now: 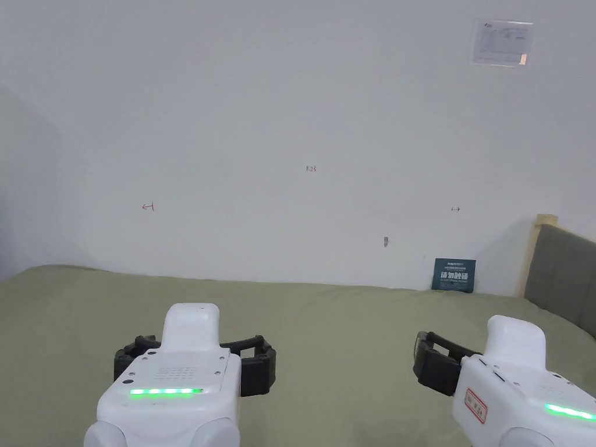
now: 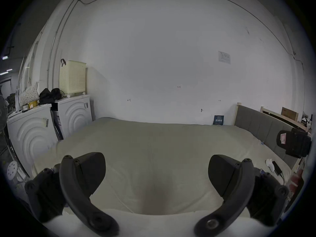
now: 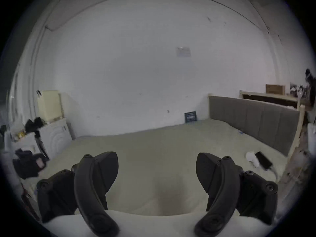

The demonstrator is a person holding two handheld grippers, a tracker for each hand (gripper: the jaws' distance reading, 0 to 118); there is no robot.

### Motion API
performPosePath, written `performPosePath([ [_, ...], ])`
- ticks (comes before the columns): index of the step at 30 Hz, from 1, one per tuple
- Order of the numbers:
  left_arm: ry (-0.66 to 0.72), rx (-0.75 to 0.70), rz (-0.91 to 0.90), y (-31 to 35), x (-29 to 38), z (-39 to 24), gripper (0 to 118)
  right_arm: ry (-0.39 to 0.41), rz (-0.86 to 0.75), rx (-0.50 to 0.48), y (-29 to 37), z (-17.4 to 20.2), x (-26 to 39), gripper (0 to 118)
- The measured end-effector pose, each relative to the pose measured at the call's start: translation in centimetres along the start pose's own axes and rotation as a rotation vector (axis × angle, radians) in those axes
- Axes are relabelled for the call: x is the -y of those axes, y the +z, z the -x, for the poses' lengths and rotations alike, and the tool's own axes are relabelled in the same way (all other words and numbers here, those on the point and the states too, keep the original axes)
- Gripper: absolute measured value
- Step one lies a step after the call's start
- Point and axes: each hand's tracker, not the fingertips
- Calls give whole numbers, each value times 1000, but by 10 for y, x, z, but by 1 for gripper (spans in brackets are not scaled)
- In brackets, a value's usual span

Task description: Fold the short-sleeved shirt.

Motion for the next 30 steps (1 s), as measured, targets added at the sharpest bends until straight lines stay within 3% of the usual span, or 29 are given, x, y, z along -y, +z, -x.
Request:
performPosePath([
  [2,10,8,9,-2,1,1,118,97,-20,53,-1,4,0,98],
  [4,55,-32,14,-4,3,3,118,145,-22,112,-2,10,0,97],
  [9,198,-94,77,-12,3,16,118,55,-8,-6,4,2,2,97],
  [16,137,-99,46,-6,0,16,118,90,32,4,2,4,-2,97],
  [26,104,-96,21,0,-5,12,118,62,113,52,-4,1,-2,97],
  [30,93,-75,16,0,-5,11,118,-28,180,39,-8,-6,-5,97],
])
